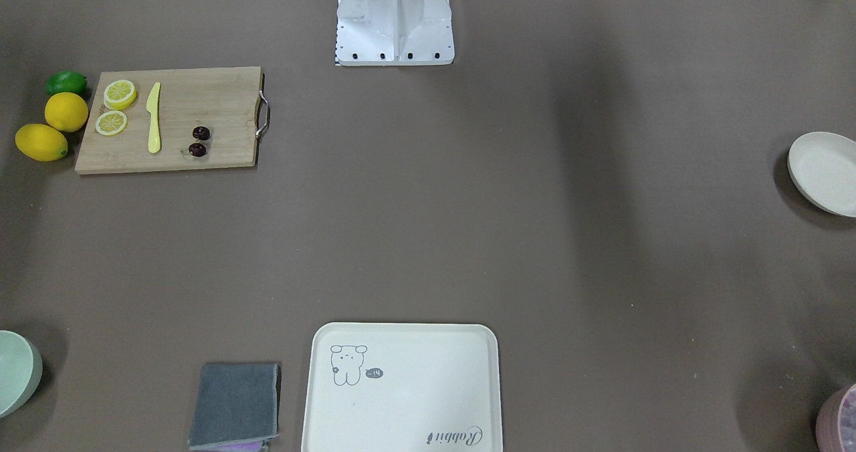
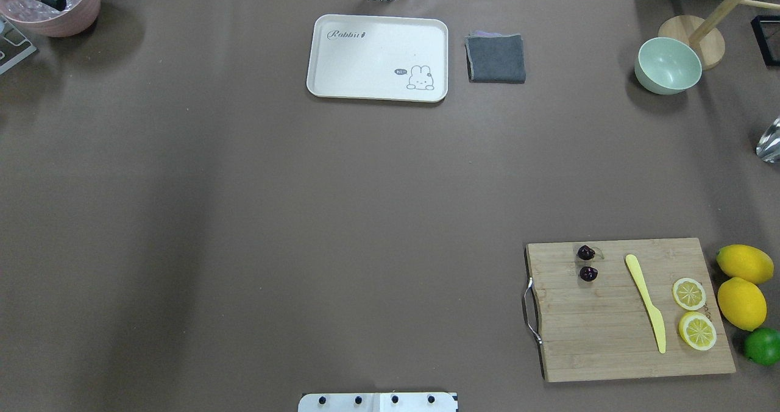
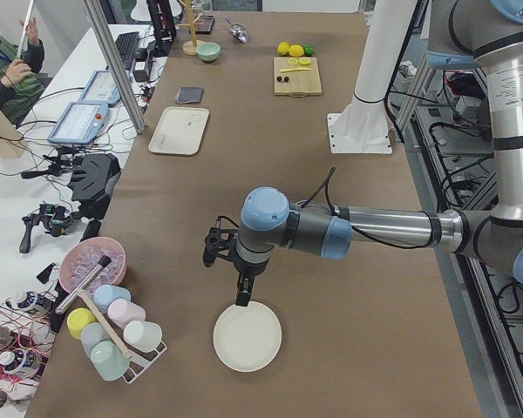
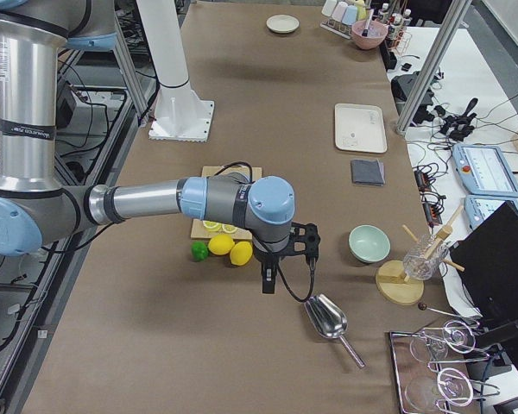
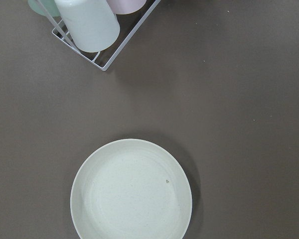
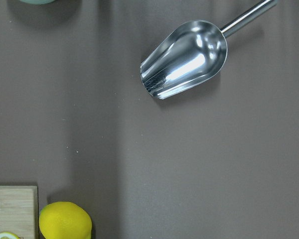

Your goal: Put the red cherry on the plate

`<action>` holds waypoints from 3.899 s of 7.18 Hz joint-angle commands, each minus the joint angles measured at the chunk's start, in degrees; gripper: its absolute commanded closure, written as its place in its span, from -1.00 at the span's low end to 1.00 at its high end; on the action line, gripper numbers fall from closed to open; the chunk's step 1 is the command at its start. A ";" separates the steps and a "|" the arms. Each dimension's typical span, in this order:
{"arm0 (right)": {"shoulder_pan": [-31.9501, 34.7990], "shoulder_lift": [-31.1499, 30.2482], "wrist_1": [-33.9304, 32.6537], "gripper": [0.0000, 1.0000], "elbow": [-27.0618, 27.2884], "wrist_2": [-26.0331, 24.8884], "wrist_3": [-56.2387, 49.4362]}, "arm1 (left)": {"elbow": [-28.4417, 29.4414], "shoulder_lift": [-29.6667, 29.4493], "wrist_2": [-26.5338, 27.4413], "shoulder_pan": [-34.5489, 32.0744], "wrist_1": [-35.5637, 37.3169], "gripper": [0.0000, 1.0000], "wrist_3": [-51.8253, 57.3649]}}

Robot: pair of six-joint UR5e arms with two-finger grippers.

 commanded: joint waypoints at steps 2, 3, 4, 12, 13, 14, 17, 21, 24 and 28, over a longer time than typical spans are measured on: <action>0.00 -0.14 0.11 -1.00 -0.16 0.04 0.00 | -0.08 -0.07 0.17 0.17 0.01 -0.96 -0.01; 0.00 -0.14 0.11 -1.00 -0.24 0.13 0.00 | 0.10 -0.16 0.26 0.17 0.01 -0.96 -0.01; 0.00 -0.23 0.28 -1.00 -0.25 0.22 0.00 | 0.19 -0.42 0.26 0.26 0.01 -0.96 -0.01; 0.00 -0.14 0.37 -1.00 -0.07 0.22 0.00 | 0.45 -0.60 0.35 0.26 0.01 -0.96 -0.01; 0.00 -0.14 0.37 -1.00 -0.07 0.22 0.09 | 0.28 -0.60 0.09 0.26 0.01 -0.96 -0.01; 0.00 -0.14 0.37 -1.00 -0.07 0.22 0.09 | 0.54 -0.60 0.00 0.26 -0.08 -0.96 -0.01; 0.00 -0.14 0.37 -1.00 0.02 0.30 0.00 | 0.88 -0.95 0.35 0.26 -0.08 -0.96 -0.01; 0.00 0.12 0.46 -1.00 0.63 0.22 0.09 | 4.58 -1.56 2.37 0.26 -0.51 -0.96 -1.05; 0.00 0.30 0.46 -1.00 1.51 0.22 0.09 | 5.53 -1.12 -1.39 -0.01 -1.21 -0.96 -4.06; 0.00 0.56 0.37 -1.00 2.74 0.13 0.35 | 32.00 -2.69 -1.67 -0.27 -30.93 -0.96 -4.49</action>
